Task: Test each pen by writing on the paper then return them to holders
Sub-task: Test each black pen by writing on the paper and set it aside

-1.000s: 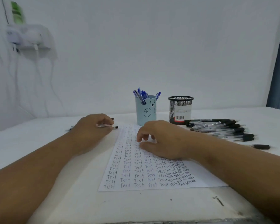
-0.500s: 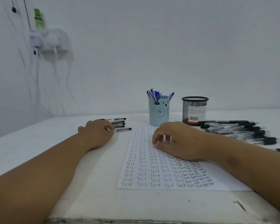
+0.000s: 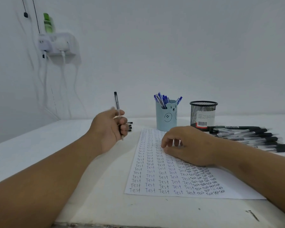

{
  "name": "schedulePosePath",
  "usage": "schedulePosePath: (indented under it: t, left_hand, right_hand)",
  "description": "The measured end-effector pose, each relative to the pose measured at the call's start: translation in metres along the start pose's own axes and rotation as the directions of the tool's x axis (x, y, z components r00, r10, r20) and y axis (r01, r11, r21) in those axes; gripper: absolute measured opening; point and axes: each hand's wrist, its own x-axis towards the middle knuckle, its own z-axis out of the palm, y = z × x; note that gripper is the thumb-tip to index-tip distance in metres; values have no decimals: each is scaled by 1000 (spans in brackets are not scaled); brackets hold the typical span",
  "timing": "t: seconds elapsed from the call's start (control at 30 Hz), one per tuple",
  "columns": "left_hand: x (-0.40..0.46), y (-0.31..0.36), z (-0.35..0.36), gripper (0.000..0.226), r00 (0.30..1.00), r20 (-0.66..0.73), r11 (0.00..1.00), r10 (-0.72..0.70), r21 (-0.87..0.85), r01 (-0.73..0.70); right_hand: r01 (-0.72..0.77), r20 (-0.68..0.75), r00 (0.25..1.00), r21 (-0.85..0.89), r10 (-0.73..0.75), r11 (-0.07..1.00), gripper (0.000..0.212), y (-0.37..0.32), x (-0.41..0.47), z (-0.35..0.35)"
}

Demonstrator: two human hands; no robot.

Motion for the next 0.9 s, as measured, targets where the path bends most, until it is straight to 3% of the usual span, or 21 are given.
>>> schedulePosePath:
  t: [0.1, 0.17, 0.47, 0.7, 0.9]
  left_hand:
    - [-1, 3, -4, 74, 997, 49, 970, -65, -230, 75]
    - [-1, 4, -6, 81, 997, 55, 953, -46, -298, 60]
    - [-7, 2, -3, 54, 988, 151, 941, -36, -329, 84]
    - [-4, -4, 2, 57, 970, 244, 939, -6, -333, 89]
    - [-6, -13, 19, 58, 952, 287, 989, -108, -71, 133]
  right_hand:
    - [-2, -1, 1000, -1, 2, 1000, 11, -1, 0, 0]
    - [1, -3, 1000, -7, -1, 1000, 12, -1, 0, 0]
    - [-7, 11, 1000, -16, 7, 1000, 13, -1, 0, -1]
    - [1, -75, 997, 30, 1, 1000, 16, 0, 0, -1]
    - [46, -224, 974, 103, -21, 994, 39, -10, -1, -3]
